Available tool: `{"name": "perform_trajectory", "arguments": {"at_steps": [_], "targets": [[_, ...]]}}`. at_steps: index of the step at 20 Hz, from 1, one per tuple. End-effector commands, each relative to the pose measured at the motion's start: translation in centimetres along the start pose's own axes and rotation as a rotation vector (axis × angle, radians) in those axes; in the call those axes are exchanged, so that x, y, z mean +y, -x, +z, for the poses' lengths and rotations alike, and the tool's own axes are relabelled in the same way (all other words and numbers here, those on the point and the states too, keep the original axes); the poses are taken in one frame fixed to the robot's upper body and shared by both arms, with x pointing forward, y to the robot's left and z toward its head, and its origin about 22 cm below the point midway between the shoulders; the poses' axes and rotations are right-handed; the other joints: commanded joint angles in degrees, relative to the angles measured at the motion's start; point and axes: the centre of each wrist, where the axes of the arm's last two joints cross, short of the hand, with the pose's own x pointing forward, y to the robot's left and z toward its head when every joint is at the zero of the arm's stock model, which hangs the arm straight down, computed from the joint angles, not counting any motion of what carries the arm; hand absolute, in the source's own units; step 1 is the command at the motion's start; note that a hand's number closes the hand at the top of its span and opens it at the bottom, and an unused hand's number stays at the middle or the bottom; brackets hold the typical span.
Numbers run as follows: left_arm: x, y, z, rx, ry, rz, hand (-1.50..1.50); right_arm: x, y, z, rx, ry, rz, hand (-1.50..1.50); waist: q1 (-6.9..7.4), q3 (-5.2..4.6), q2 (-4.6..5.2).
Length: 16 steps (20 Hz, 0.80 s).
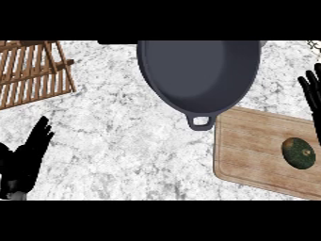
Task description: Pick the squash from the cutting board and place it in the pot
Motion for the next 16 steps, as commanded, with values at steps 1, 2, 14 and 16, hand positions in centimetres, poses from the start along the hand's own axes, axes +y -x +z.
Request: {"name": "perform_trajectory", "arguments": {"at_steps": [1,2,14,16], "targets": [[0.0,-2.4,-1.6,-0.013,-0.023,-0.065,0.0,0.1,0.5,1.4,0.049,0.053,0.065,1.5,0.83,0.57,-1.0],[1.7,-2.3,-1.1,-0.026,-0.047,-0.121,0.0,-0.5,0.5,1.2,0.108,0.115,0.131,1.5,0.94,0.56,-1.01],[2.3,-3.5,-2.8,0.04,-0.12,-0.28,0.0,0.2,2.4,6.9,-0.001,0.724,0.804,-1.5,-0.74,0.43,-1.07],[2.8,-4.5,-3.5,0.061,-0.143,-0.283,0.0,1.2,1.8,8.6,0.018,0.726,0.859,-1.5,-0.5,0.41,-1.09]]}}
